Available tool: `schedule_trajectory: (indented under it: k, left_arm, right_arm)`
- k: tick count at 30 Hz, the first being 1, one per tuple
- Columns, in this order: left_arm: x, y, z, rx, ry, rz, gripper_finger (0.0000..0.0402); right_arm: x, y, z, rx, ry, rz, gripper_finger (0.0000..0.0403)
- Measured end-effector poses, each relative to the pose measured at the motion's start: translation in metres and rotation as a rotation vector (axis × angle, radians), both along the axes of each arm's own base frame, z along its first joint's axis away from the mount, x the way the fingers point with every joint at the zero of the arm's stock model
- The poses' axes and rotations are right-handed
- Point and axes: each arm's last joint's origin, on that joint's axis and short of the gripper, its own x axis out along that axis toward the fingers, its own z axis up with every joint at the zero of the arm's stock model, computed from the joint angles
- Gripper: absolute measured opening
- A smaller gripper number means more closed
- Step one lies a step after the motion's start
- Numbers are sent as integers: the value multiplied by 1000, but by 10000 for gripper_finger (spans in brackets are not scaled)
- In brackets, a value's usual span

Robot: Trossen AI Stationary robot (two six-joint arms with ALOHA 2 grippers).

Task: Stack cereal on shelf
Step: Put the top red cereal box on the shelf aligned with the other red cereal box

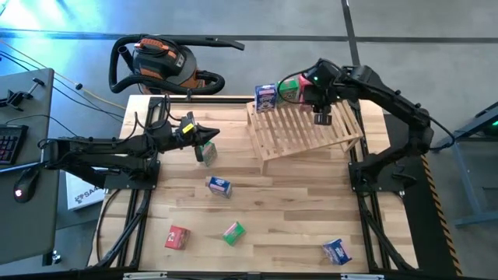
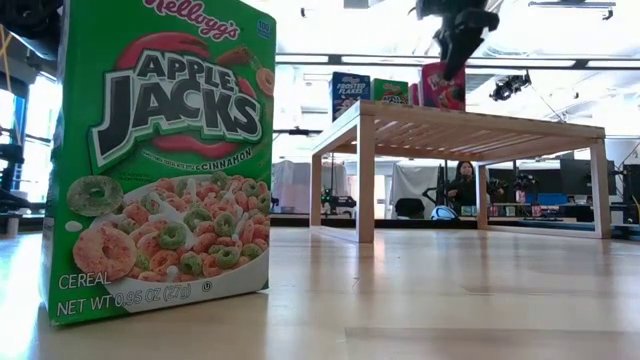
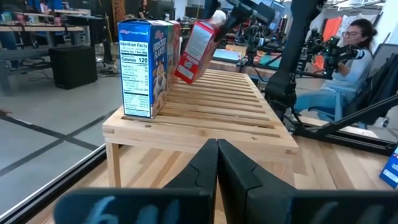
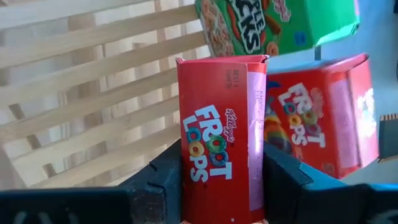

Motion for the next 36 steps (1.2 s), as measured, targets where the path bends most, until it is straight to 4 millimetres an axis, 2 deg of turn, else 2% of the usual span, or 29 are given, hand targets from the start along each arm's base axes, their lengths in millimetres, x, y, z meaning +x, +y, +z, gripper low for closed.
schedule_trajectory:
  k: [12,22,26,31,34,36]
  left_arm:
    - [0,0,0,-5,0,1,0]
    - [0,0,0,-6,0,1,0]
    - [0,0,0,-7,0,1,0]
    - [0,0,0,7,-2,1,0]
    - [0,0,0,10,0,5,0]
    - [0,0,0,11,0,6,0]
  right_arm:
    - [-1,-4,-1,-29,13,-27,194]
    - [1,-8,3,-118,1,-58,200]
    - [0,-8,13,-162,-26,-72,200]
    - [-9,3,38,-164,-102,-119,200]
    - [-18,12,48,-107,-134,-219,196]
    - [-24,16,47,-52,-126,-313,186]
